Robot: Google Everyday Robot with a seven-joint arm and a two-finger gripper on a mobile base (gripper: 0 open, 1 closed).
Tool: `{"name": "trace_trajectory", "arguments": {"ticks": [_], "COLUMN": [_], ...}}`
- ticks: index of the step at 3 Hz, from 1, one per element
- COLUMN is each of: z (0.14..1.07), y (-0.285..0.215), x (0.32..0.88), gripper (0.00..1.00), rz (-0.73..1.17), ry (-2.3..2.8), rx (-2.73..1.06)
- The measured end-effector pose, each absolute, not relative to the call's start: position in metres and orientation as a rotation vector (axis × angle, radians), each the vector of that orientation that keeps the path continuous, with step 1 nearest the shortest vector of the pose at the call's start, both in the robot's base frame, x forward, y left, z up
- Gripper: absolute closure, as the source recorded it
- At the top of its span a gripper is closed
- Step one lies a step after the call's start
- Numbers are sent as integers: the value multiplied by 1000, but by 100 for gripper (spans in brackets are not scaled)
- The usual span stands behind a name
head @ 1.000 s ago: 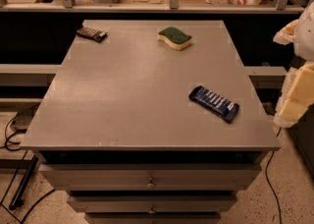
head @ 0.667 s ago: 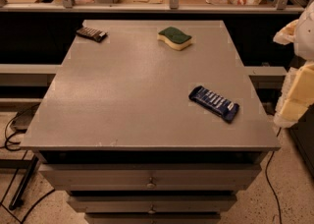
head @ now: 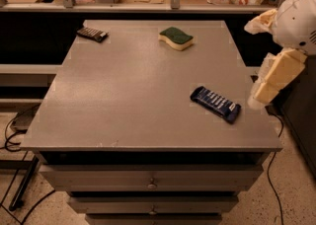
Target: Pick rxbar chocolate
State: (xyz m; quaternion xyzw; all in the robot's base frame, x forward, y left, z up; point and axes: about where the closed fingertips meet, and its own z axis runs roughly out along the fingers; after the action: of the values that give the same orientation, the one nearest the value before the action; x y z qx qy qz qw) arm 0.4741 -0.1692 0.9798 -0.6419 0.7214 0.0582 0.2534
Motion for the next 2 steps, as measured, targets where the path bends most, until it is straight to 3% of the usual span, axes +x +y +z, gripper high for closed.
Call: {"name": "trace_trajectory", "arguments": {"ticks": [1,2], "z": [984,982], "y": [-86,-118], "x": [526,504], "gripper": [0,0], "rz": [380,265], "ry": [1685,1809], "rx": [-1774,-1775]}}
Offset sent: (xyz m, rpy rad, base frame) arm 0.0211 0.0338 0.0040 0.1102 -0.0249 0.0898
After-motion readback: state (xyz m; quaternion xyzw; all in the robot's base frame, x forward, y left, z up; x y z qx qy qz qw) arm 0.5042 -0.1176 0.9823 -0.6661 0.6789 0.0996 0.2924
